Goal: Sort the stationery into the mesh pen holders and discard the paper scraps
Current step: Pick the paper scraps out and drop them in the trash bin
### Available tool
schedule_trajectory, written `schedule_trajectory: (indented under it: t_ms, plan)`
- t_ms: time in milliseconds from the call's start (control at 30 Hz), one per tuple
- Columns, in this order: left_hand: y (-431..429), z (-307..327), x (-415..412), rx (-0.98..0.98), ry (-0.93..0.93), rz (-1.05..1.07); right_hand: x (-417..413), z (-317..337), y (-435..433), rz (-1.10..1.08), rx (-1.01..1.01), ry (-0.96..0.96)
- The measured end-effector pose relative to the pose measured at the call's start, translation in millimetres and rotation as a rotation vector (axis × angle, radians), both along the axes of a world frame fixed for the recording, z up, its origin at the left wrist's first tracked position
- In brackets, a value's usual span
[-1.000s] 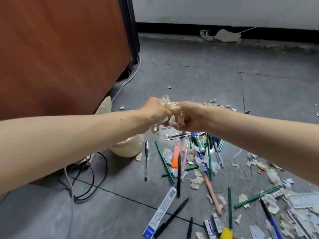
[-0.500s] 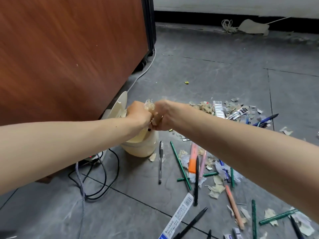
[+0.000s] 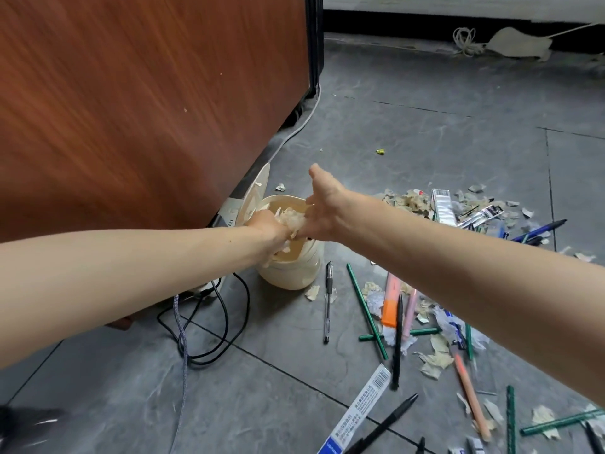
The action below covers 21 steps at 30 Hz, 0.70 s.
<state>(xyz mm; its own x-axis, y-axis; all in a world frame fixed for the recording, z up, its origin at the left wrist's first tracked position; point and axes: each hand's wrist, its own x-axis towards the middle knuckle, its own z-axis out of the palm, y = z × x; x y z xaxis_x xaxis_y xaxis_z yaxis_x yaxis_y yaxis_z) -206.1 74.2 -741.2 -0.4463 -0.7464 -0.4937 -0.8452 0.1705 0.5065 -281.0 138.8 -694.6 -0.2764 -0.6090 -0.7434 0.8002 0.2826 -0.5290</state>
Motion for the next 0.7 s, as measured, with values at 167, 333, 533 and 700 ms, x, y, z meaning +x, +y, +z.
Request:
schedule_trajectory:
  t_ms: [167,333,533,700]
  plan:
    - [-2.2,-5.5,-9.7,-0.017,-0.028,0.007,-3.2,-5.5,5.6,-0.032,-0.035,-0.047]
    - [-9.3,-6.8,-11.0,-0.037,-0.004,-0.001,-2.5,-0.5,20.5,0.018,-0.065,0.030]
    - [-10.6,-5.2,-4.3,-0.266,0.057,-0.134,-8.9,-15.5,19.0,0.018,-0.069,0.129]
    - [-7.9,-5.2,-3.7,-0.380,0.011,-0.266,-7.3,-15.9,21.1,0.039,-0.144,0.113]
